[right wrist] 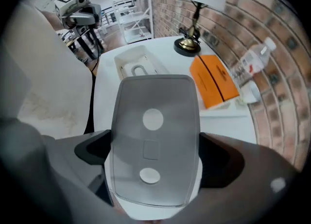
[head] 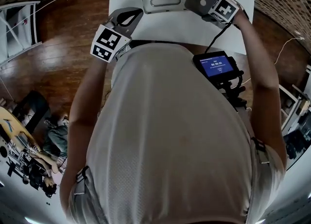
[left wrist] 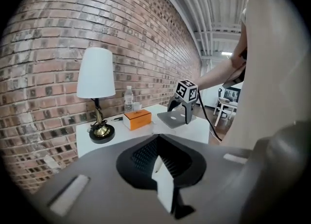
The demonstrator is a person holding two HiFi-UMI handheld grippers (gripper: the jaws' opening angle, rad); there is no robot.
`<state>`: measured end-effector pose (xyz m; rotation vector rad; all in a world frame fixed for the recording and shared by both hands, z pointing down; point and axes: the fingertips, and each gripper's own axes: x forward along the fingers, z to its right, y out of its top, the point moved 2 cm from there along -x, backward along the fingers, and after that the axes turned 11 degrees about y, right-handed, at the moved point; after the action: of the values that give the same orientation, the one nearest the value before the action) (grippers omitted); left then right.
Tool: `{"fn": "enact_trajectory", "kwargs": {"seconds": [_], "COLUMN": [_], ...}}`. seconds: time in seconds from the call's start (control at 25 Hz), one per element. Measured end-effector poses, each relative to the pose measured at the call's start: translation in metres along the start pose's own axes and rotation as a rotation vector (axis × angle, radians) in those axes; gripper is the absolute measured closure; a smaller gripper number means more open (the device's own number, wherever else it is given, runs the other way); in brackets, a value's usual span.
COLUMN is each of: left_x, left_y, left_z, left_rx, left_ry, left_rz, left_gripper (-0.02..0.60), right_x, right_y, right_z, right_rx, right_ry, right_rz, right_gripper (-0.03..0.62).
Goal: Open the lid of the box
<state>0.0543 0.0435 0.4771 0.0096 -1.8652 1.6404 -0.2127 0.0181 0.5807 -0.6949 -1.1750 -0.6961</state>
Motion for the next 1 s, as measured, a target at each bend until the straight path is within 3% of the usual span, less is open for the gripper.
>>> {"fn": "enact_trajectory", "kwargs": {"seconds": [0.2, 0.32, 0.48, 0.6, 0.76, 1.0], "left_x": [0.003, 0.005, -0.002, -0.011, -0.021, -0.023], "left_y": [0.014, 0.014, 0.020, 0.026, 0.025, 0.024], "left_z": [-0.008, -0.005, -0.002, -0.003, 0.000, 0.002], "left_rx": [0.024, 0.027, 0.036, 0.034, 0.017, 0.018], "left_ry": [-0.046, -0.052, -0.030, -0.013, 0.007, 0.019], "left_rz": [-0.012, -0.034, -0.033, -0.042, -0.060, -0.050], "left_gripper": [0.581, 0.581, 0.581, 0.581, 0.581, 0.581], "right_x": [0.002, 0.020, 0.043, 0.047, 0.042, 0.045], "right_y": [-0.035, -0.053, -0.070, -0.059, -0.097, -0.091], "right_z": [0.010, 0.010, 0.012, 0.015, 0.007, 0.008], "right_rx": [0.217, 0.282, 0.316, 0.277, 0.349, 0.326], "right_ry": [0.019, 0.035, 0.027, 0.013, -0.023, -0.028], "right_rz": [0.027, 0.020, -0.008, 0.045, -0.156, -0.122], "right_gripper": [0.025, 0.025, 0.025, 0.025, 0.027, 0.025]}}
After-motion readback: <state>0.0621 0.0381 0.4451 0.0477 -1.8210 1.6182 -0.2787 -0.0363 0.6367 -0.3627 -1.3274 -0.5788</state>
